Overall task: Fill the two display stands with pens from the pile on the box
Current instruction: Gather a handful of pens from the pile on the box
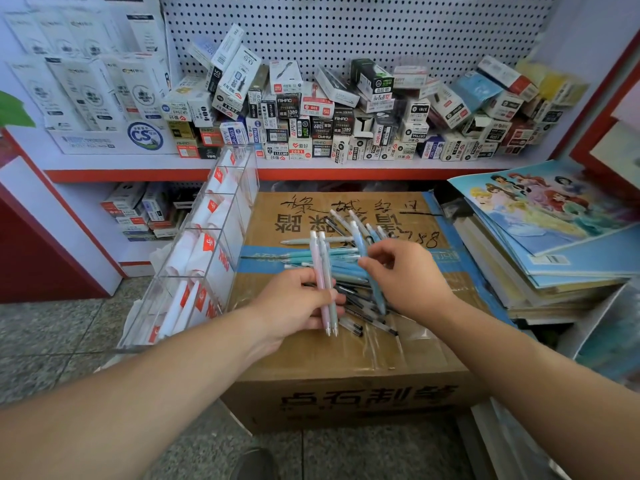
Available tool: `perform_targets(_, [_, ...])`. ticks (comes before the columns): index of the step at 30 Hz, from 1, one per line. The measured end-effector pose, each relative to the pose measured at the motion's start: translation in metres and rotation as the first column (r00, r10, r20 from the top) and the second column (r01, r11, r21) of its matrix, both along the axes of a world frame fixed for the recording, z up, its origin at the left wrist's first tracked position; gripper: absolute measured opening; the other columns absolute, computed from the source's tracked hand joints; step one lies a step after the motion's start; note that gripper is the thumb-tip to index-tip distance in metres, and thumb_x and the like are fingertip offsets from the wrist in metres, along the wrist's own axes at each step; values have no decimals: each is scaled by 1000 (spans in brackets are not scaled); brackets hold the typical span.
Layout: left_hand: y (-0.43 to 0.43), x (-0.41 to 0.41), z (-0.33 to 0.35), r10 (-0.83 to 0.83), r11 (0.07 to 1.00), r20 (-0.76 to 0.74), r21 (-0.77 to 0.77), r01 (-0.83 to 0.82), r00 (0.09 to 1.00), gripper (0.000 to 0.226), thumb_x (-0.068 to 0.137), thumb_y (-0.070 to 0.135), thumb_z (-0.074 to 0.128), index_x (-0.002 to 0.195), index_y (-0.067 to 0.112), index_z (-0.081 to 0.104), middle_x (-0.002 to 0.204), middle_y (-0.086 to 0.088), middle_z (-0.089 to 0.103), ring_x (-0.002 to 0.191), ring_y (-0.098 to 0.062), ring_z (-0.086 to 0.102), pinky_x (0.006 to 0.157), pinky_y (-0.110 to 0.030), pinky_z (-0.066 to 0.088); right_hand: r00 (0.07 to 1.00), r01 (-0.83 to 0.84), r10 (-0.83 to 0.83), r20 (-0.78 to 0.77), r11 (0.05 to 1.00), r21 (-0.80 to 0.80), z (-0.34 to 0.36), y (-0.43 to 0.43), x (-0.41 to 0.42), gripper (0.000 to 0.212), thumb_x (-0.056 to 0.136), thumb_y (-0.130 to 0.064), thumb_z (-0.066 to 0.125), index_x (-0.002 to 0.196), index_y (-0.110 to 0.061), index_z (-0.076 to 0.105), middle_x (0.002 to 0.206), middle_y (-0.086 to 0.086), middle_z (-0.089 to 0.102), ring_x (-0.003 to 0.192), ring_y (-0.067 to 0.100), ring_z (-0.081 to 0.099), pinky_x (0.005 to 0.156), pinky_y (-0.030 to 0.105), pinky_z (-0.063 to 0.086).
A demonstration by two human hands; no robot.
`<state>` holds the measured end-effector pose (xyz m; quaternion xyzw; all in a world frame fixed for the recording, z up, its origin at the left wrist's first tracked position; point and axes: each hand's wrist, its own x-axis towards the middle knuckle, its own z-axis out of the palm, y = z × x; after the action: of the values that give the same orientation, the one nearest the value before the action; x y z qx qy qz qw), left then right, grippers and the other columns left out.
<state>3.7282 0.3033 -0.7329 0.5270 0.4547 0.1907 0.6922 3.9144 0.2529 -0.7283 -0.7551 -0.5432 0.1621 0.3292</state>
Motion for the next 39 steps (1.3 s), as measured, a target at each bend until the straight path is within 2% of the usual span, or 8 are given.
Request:
perform_targets(5, [-5,7,2,-62,997,38,56,60,997,20,99,2,62,116,10,65,103,-15,78,94,-26,77,77,-36,64,916,-112,88,-392,993,-38,10,-6,-19,4,91,-19,76,92,-16,73,76,2,73,69,22,72,66,36,64])
perform_targets(12, [-2,0,1,-41,990,15,133,39,999,29,90,-3,71,116,9,66,96,-14,79,88,-24,78,69,-30,63,794,-110,72,-604,994,-26,9,-1,-19,15,87,-13,79,100,-8,72,82,12,76,72,23,75,68,35,64])
perform_targets(14, [0,-2,1,-2,994,17,113,0,1000,29,88,-2,73,113,11,67,98,-15,78,89,-25,77,73,-32,64,908,-77,57,-414,997,-32,-1,6,-11,14,90,-19,77,102,-13,73,84,3,75,75,18,72,69,31,62])
perform_targets(16, [2,-3,0,46,994,12,97,-47,999,30,87,-1,75,113,11,67,100,-15,78,89,-25,77,70,-31,64,999,-32,32,-7,997,-71,-10,15,1,17,95,-26,72,111,-21,73,97,-8,70,82,9,64,72,25,54])
perform_targets(20, [4,-5,-1,95,992,-2,84,-94,995,29,88,1,76,115,10,69,99,-12,78,91,-23,77,67,-27,63,952,-40,108,287,972,-233,-20,26,15,30,97,-32,67,126,-23,68,123,3,65,105,20,62,88,35,54])
perform_targets(32, [9,-6,-6,116,991,-23,69,-115,993,22,88,3,76,107,12,71,101,-13,78,92,-23,77,73,-32,64,964,-53,105,246,976,-212,-21,26,11,24,99,-25,66,122,-20,69,115,-1,59,99,15,58,86,29,51])
perform_targets(36, [11,-5,-7,119,991,-3,61,-119,993,20,92,3,72,108,15,71,100,-7,79,93,-19,76,76,-33,63,998,-31,30,-48,999,-18,-7,16,-6,8,97,-24,68,104,-20,67,90,-7,64,79,9,62,72,27,54])
perform_targets(39, [9,-3,-5,94,994,19,46,-95,995,20,95,2,66,105,19,71,100,-5,79,95,-19,76,80,-34,62,964,-122,112,-243,992,-28,2,9,-20,9,94,-21,73,103,-18,71,83,-2,70,70,7,65,64,25,57])
